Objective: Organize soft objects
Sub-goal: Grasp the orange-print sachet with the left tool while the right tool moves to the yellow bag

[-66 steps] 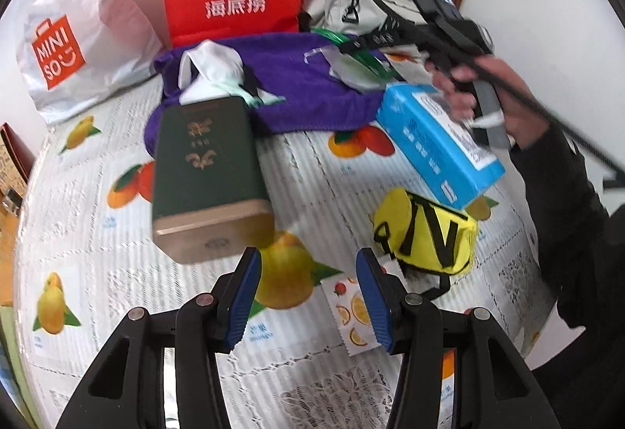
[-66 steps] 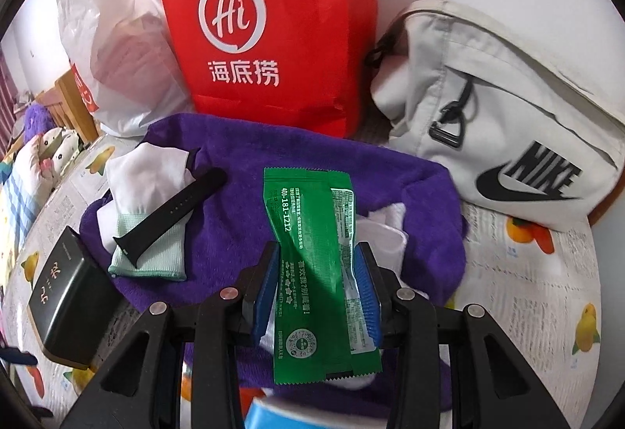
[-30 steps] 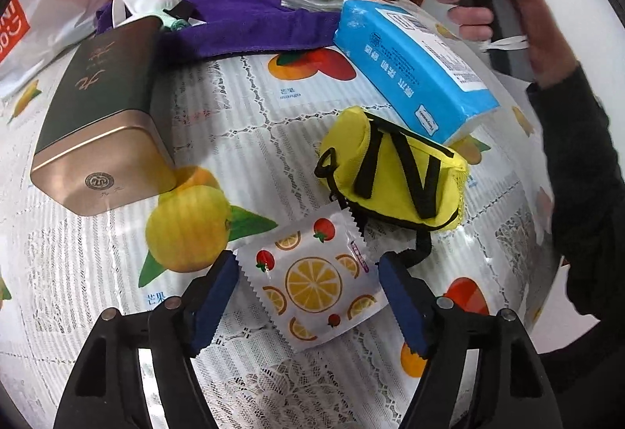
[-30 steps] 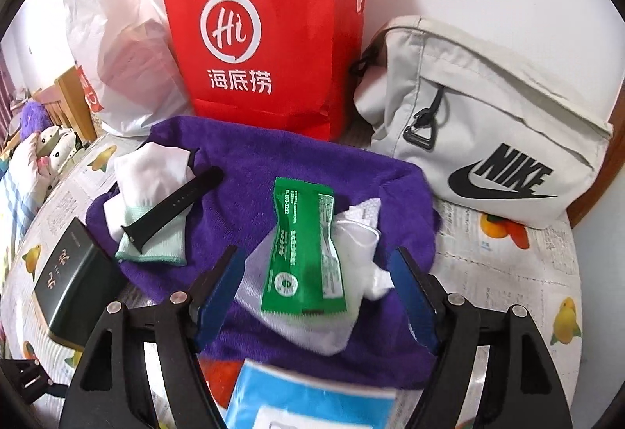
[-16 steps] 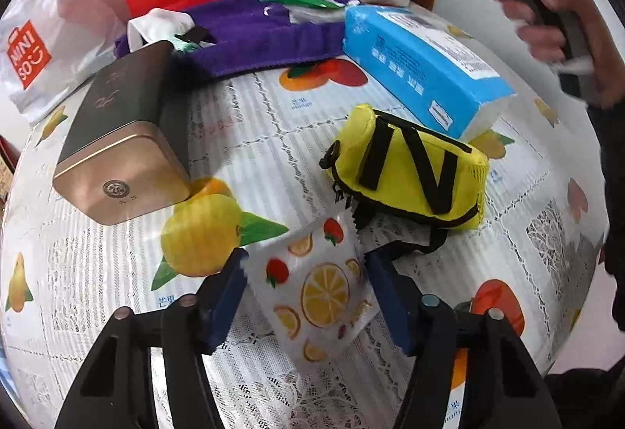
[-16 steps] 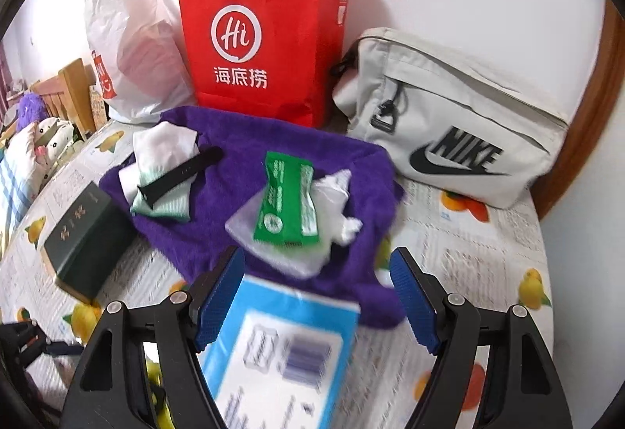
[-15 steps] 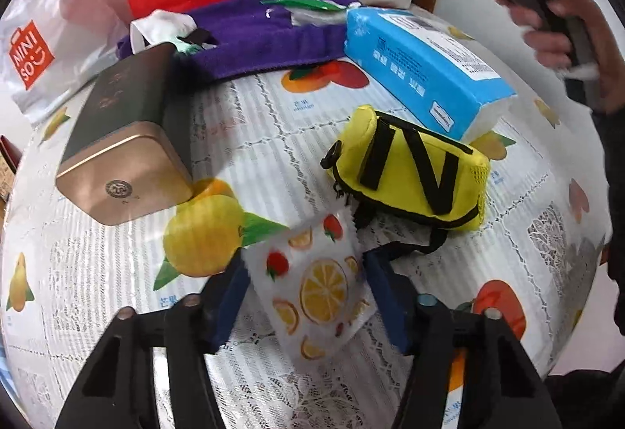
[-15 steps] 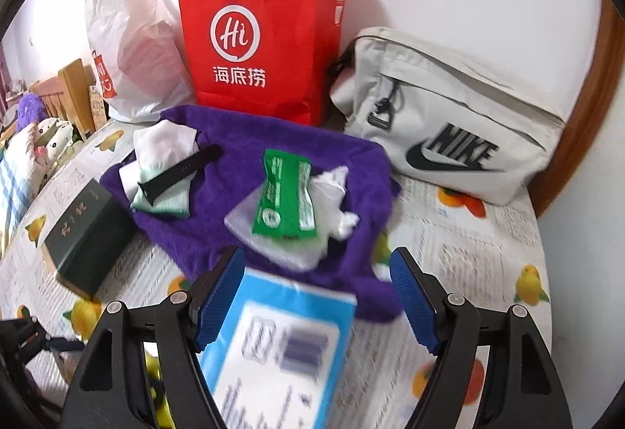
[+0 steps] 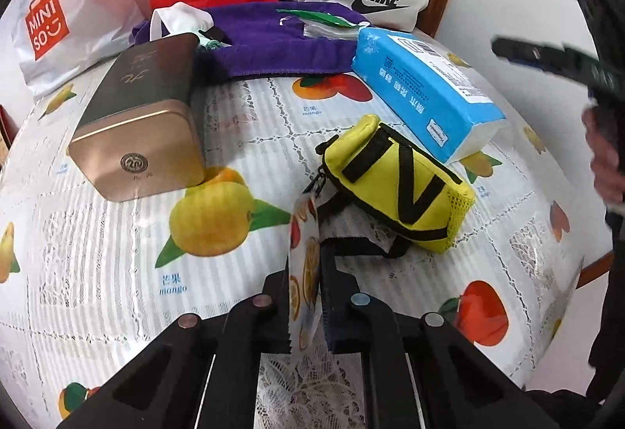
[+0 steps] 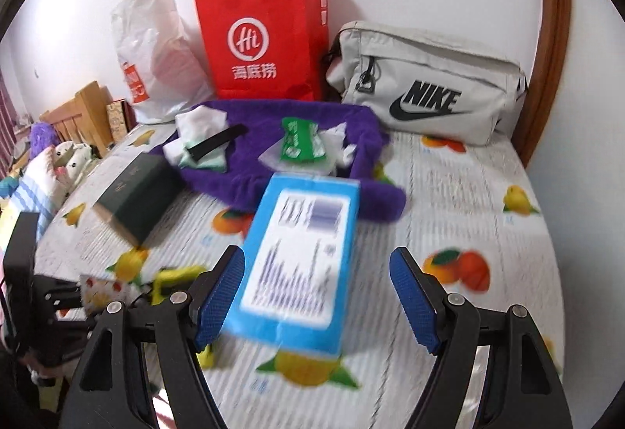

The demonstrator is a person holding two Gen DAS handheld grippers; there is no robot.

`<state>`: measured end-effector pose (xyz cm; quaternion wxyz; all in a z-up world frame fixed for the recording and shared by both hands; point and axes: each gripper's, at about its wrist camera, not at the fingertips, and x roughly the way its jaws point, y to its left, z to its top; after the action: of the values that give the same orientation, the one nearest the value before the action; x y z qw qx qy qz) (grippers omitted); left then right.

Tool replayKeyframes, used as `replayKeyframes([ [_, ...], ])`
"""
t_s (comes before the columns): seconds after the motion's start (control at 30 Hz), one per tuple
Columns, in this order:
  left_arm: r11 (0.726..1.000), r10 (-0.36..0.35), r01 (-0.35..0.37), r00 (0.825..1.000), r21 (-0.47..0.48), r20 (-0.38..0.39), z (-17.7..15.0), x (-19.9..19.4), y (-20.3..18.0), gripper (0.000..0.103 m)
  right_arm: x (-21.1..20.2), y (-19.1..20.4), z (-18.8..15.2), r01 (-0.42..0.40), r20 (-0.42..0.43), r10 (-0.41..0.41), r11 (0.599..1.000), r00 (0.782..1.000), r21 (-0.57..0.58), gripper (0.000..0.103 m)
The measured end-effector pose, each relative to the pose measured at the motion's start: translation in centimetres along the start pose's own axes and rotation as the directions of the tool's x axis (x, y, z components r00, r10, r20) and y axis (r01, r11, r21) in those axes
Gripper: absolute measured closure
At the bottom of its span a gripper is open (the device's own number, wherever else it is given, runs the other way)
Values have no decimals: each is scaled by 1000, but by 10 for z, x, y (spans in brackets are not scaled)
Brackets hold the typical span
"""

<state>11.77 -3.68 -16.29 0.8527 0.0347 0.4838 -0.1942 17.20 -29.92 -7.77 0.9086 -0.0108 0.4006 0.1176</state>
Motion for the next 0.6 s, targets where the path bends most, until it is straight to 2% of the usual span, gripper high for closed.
replayKeyframes([
  [0.37, 999, 16, -16, 1000, -37, 10, -4, -10, 12, 96, -15, 28, -55, -60, -18, 61, 998, 998, 23, 27],
  [0.6, 996, 51, -50, 999, -69, 18, -4, -12, 26, 96, -1, 53, -76, -113, -68, 113, 994, 991, 3, 27],
])
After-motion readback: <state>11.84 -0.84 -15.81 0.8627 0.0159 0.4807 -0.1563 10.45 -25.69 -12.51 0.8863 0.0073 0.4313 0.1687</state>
